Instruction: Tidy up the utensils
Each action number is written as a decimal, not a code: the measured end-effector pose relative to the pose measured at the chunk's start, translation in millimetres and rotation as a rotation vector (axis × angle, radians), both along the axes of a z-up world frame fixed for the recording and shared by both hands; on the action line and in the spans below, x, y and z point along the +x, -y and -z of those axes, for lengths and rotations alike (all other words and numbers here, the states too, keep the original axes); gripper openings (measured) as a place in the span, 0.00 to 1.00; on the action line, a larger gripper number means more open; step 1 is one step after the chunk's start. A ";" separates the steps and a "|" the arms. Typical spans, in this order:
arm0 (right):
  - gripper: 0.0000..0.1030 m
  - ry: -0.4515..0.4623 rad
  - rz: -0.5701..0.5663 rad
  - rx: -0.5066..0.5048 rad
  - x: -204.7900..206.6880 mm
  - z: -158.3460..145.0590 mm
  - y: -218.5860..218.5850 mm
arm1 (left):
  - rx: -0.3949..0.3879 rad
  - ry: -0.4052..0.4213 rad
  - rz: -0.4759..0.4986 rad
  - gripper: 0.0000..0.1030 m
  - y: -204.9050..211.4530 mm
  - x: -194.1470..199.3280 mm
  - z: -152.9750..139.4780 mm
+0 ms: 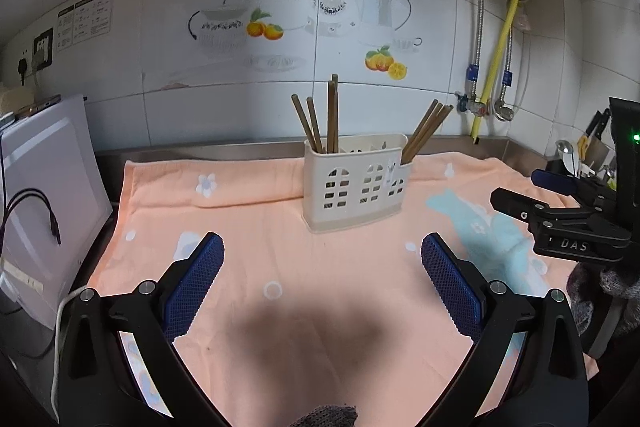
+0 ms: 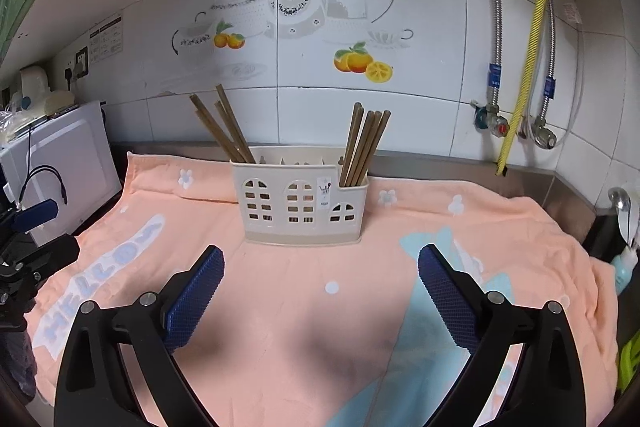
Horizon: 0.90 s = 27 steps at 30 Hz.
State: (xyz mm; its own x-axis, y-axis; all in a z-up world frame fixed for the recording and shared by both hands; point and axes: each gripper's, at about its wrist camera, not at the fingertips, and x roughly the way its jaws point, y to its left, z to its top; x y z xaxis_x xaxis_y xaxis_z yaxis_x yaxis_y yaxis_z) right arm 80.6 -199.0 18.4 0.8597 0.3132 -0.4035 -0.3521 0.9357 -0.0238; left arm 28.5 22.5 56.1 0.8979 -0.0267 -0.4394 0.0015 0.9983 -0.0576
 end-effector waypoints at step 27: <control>0.92 -0.060 0.026 0.017 -33.4 30.1 11.3 | 0.000 -0.051 -0.035 0.95 -8.5 -21.5 22.6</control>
State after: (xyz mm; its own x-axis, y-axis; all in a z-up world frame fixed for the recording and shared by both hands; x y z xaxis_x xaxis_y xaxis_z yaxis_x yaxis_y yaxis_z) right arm 47.2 -210.3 -11.7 0.8422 0.2980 -0.4494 -0.3279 0.9447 0.0121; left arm 7.0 31.0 33.4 0.8746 0.0045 -0.4848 -0.0366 0.9977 -0.0567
